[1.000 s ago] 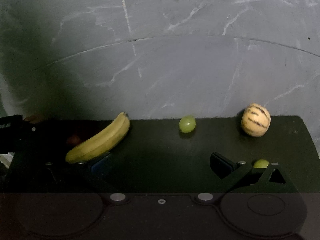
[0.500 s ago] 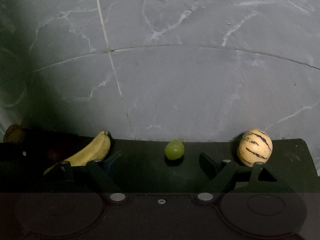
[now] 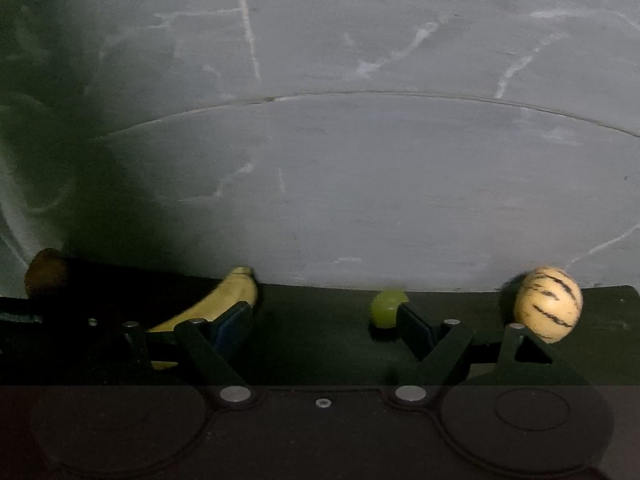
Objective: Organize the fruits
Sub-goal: 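Close the right tool around the yellow banana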
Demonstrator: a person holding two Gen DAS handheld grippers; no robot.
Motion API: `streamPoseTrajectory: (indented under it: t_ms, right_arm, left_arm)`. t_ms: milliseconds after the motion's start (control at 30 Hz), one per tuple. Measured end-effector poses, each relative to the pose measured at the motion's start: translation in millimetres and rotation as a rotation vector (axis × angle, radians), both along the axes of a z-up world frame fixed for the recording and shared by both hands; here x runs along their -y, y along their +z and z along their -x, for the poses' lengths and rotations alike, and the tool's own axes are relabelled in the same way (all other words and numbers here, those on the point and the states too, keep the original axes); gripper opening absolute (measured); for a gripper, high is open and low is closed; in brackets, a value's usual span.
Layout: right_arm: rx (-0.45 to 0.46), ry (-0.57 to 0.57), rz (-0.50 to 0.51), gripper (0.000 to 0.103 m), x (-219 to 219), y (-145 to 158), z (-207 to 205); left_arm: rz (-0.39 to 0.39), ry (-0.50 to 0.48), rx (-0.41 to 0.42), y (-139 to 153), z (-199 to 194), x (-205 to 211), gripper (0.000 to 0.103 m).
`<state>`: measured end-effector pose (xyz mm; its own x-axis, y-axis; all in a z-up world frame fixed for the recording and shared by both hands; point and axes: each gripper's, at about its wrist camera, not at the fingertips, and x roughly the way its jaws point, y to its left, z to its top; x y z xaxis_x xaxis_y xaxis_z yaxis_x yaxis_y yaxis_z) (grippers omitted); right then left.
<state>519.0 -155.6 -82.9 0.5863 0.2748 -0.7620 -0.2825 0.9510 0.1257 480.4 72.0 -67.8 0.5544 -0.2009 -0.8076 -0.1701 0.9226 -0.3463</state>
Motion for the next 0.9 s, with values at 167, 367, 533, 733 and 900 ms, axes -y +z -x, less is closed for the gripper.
streamPoseTrajectory:
  t_ms: [167, 367, 533, 733, 900]
  right_arm:
    - [-0.013, 0.011, -0.024, 0.079, -10, -1, -3]
    - [-0.027, 0.013, -0.046, 0.077, -18, -1, -9]
    - [-0.052, 0.011, -0.060, 0.075, -29, -6, -14]
    - [-0.082, -0.002, -0.072, 0.069, -38, -15, -20]
    - [-0.108, -0.012, -0.093, 0.061, -46, -17, -27]
  left_arm:
    - [0.015, 0.010, -0.016, -3, -1, -5, 0.062]
    - [0.037, 0.016, -0.031, -7, -5, -10, 0.054]
    - [0.028, 0.027, -0.065, -12, -11, -12, 0.041]
    - [0.056, 0.044, -0.061, -14, -12, -17, 0.040]
    - [0.060, 0.050, -0.062, -13, -12, -22, 0.033]
